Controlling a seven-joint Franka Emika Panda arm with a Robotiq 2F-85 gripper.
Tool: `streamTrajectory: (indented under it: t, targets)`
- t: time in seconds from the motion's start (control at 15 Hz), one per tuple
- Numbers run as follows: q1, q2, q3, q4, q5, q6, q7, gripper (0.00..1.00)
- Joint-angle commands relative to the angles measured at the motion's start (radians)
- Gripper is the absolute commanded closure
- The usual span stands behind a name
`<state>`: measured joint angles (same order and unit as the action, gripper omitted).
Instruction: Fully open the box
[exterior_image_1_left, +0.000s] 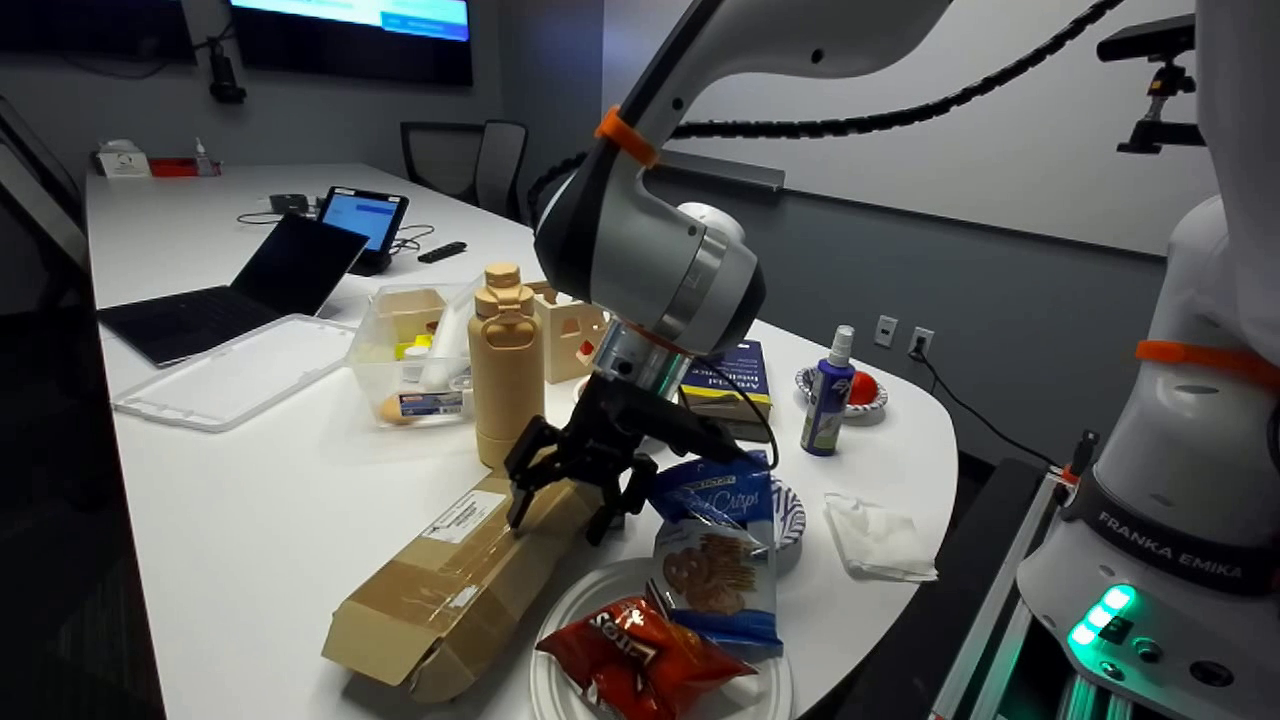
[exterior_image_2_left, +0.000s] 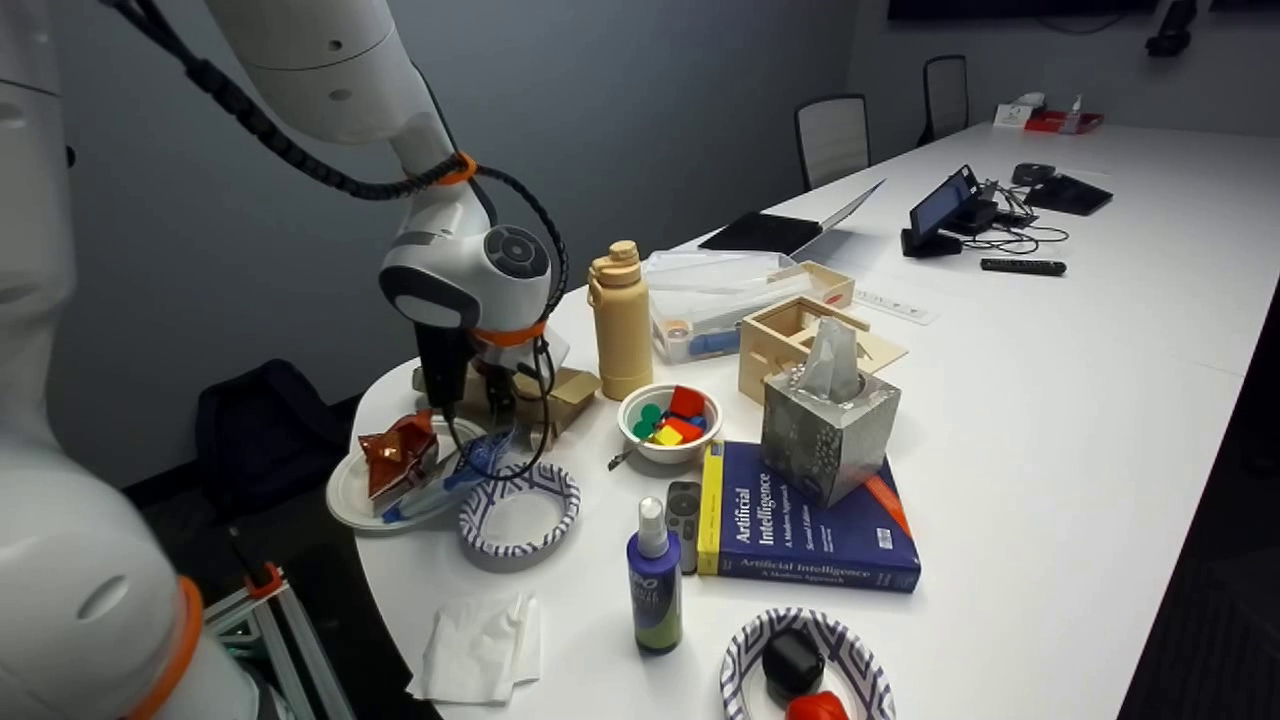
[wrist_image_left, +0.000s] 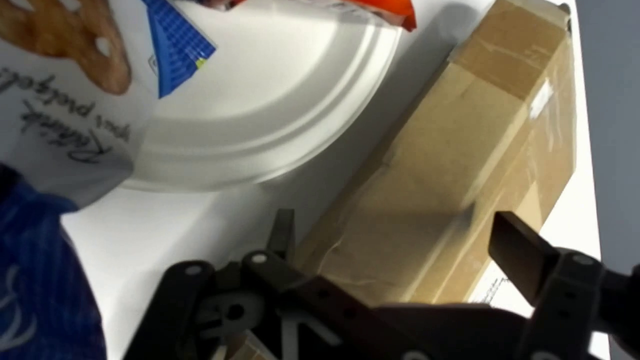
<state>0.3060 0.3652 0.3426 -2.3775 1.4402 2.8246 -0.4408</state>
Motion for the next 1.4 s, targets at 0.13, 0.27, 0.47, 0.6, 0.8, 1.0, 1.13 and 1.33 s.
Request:
streamTrajectory:
  t: [0.13, 0.27, 0.47, 0.6, 0.8, 1.0, 1.13, 1.33]
  targets:
    - [-0.007, 0.004, 0.002, 0.022, 0.069, 0.04, -0.066, 0.0]
    - [-0.01, -0.002, 0.0, 0.024, 0.083, 0.044, -0.076, 0.0]
    - [-0.014, -0.008, -0.001, 0.027, 0.109, 0.051, -0.096, 0.0]
    - [-0.015, -0.015, -0.001, 0.028, 0.125, 0.059, -0.113, 0.0]
    - [-0.016, -0.026, -0.002, 0.028, 0.142, 0.068, -0.133, 0.0]
    - [-0.013, -0.034, -0.002, 0.032, 0.15, 0.078, -0.145, 0.0]
    - [-0.012, -0.033, -0.001, 0.04, 0.148, 0.08, -0.151, 0.0]
    - [-0.011, -0.03, -0.001, 0.055, 0.148, 0.08, -0.16, 0.0]
